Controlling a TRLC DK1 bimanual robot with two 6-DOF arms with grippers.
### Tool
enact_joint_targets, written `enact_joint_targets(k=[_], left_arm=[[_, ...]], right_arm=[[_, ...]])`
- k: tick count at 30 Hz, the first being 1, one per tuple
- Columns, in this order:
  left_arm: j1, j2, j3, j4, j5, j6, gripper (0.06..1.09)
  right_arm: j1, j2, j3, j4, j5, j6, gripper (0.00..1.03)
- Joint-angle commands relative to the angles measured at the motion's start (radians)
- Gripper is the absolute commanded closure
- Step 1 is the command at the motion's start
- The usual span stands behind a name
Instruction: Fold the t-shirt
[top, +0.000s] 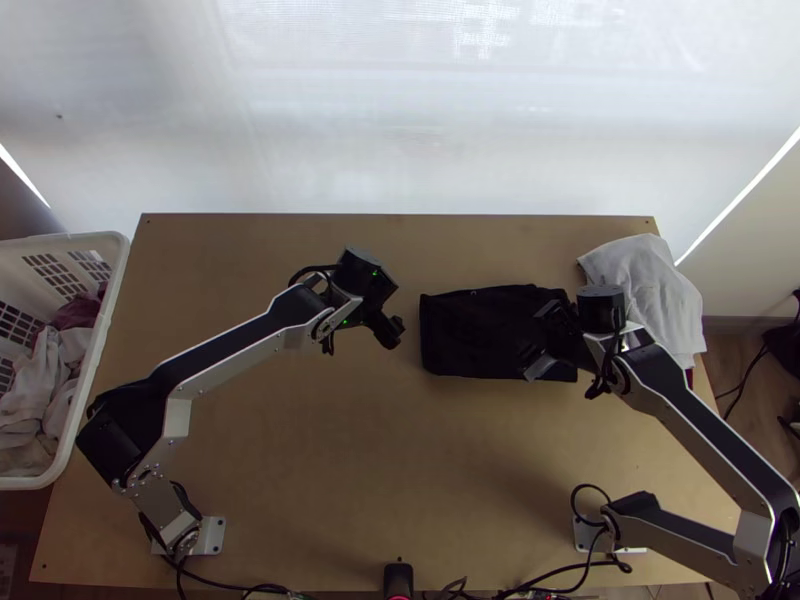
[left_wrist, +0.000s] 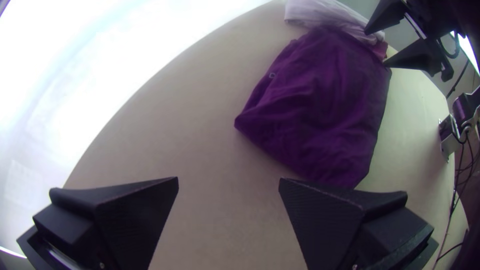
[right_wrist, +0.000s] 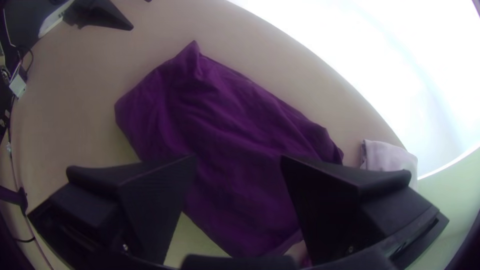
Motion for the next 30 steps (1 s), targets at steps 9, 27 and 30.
enact_joint_targets(k=[9,27,30], left_arm=[[0.018,0.056,0.086,-0.193,0.198,-0.092,0.11],[0.085,0.059,0.086,-0.109,0.144,0.068,0.11],[0.128,0.013,0.053,-0.11,0.142,0.082,0.11]], right_arm=[[0.125,0.036,-0.026,0.01,0.083,0.024,0.24],[0.421,0.249,0.031,0.09,0.175,0.163,0.24],[0.45,0.312,0.076,0.103,0.191,0.192,0.24]])
